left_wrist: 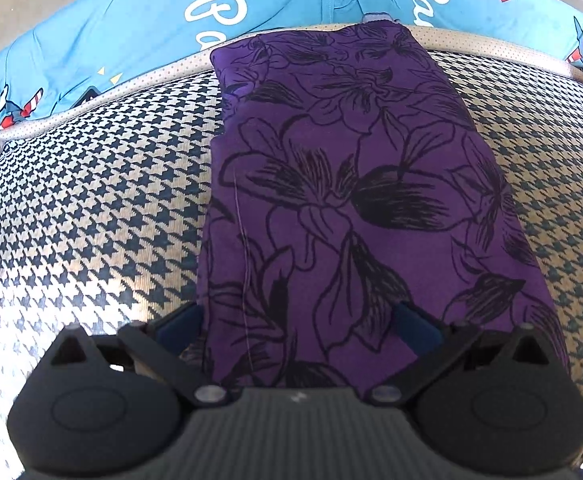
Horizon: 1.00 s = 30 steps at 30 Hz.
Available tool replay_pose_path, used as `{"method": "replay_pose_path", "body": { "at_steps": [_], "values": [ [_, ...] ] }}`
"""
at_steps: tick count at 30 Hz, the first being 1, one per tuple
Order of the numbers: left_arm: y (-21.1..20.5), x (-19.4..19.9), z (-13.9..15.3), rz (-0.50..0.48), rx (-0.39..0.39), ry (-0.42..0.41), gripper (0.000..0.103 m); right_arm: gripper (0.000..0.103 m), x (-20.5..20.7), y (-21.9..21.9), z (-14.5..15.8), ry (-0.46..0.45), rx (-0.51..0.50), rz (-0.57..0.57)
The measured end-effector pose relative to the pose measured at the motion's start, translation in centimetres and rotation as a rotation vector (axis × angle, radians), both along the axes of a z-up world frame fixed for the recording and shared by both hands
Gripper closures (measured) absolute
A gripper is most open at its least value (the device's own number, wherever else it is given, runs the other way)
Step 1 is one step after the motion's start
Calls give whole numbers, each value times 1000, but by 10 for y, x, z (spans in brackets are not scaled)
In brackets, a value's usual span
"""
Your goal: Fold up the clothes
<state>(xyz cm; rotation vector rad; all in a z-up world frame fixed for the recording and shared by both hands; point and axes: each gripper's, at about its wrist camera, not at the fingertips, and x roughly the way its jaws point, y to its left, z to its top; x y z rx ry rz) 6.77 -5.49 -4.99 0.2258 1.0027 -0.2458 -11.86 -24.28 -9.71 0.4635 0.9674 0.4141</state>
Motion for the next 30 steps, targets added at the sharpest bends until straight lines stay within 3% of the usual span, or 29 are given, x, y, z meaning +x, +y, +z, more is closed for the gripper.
{"method": "replay_pose_path", "body": {
  "at_steps": [2,6,9,16,24,30],
  "values": [
    [-1,-1,-1,-3,4,1,0,51,0,-1,-2,7,1,-12],
    [-3,-3,-1,-8,11,-1,0,88,0,-6,-6,27,7,-45],
    [-3,-4,-2,-7,11,0,0,92,0,-9,-5,39,20,-53],
    [-7,-9,-8,7,56,25,0,94,-8,4,9,-6,-87,33],
    [13,3,-9,121,-44,93,0,88,1,7,13,-6,-164,93],
    [12,6,3,143,-62,32,0,67,9,-2,32,-56,-205,142]
  ]
}}
